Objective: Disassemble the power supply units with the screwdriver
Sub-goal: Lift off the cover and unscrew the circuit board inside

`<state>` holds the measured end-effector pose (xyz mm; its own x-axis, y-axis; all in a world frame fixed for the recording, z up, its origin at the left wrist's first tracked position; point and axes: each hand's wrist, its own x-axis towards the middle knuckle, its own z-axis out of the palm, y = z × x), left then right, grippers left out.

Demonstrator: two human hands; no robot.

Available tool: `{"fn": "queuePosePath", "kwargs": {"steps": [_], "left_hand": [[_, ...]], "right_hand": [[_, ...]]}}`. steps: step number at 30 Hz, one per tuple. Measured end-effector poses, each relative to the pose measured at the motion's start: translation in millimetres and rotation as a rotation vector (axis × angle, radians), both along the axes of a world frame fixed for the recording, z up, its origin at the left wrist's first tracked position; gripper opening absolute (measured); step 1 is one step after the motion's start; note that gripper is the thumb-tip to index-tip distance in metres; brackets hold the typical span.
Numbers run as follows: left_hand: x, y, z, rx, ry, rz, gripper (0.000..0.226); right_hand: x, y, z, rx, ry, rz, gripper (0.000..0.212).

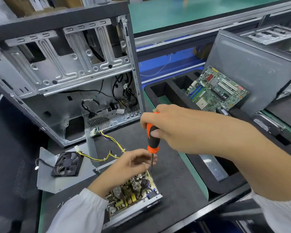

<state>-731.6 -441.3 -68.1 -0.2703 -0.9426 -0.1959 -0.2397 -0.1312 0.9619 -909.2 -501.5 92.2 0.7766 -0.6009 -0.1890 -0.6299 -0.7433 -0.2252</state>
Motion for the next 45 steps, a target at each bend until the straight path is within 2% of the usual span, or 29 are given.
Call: {"fn": "queuePosePath", "kwargs": {"steps": [4,6,9,12,15,17,19,28,31,37,41,45], "left_hand": [[-12,-11,-2,-0.231,-0.599,-0.194,0.004],[-23,-15,-2,-0.286,-0.822,-0.333,0.009],[-40,-19,-8,-0.33,-1.098,-0.505,0.015],[-52,-22,-11,-0.332,-1.261,-0.608,0.016],[-59,-25,-10,-0.306,-1.329,-0.667,0.018],[-61,-27,-11,-0.278,-1.357,-0.671,0.039],[-64,-27,-14,-0.271,-1.363,-0.66,0.043],[-71,-27,-27,-0.252,-1.414,-0.597,0.035],[-70,-25,-24,-0.242,-1.391,-0.597,0.018],[-71,-24,-20,-0.172,-1.396,-0.659,0.003],[-71,-23,-16,-0.138,-1.385,-0.636,0.011],[-68,-22,-7,-0.18,-1.311,-0.485,0.015]], "right_hand": [[-1,-3,-5,-0.009,0.074,-0.035,0.012],[-1,-4,-10,-0.029,0.135,-0.047,0.014],[-1,-2,-17,-0.044,0.191,-0.038,0.011],[-1,-2,-22,-0.025,0.216,-0.033,0.01],[0,-1,-28,-0.016,0.234,-0.025,0.015],[2,-1,-32,-0.007,0.238,-0.019,0.015],[4,-1,-35,-0.003,0.236,-0.014,0.018],[1,-1,-40,-0.015,0.207,0.005,0.024],[1,-1,-39,-0.012,0.206,0.008,0.024],[0,2,-40,-0.014,0.213,0.016,0.027],[-1,2,-41,-0.012,0.208,0.012,0.025],[-3,2,-43,-0.034,0.207,0.009,0.023]]}}
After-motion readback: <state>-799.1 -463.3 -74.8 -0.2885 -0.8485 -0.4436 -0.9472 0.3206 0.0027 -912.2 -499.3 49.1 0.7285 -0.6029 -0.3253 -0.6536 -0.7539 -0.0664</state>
